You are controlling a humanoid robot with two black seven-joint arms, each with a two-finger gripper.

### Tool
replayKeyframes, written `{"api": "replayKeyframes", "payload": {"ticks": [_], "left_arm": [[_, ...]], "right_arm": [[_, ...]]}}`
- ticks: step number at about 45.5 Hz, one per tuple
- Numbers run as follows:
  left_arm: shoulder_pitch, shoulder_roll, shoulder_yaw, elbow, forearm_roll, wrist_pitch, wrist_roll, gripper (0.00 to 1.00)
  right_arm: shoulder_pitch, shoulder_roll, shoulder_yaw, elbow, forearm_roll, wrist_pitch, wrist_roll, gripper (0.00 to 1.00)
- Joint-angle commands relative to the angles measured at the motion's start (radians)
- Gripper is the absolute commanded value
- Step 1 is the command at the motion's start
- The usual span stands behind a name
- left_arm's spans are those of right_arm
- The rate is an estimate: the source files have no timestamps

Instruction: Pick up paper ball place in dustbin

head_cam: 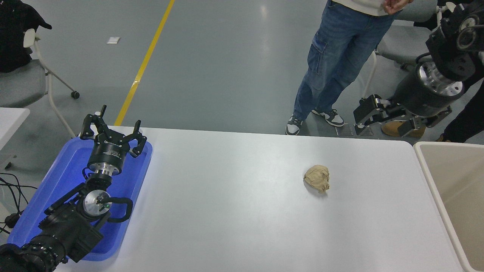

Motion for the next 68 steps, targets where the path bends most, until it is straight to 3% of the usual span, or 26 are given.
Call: {"api": "replayKeyframes", "payload": {"ticks": [1,68], "left_arm": [[-0.002,0.0,0.0,0.0,0.001,0.0,0.0,1.0],[0.0,0.0,0.0,0.0,0.001,0.0,0.002,1.0]], "right_arm": [[0.003,0.0,0.0,0.0,0.0,0.0,0.0,1.0],[-0.005,0.0,-0.002,-0.011,0.011,0.0,0.0,1.0]]}}
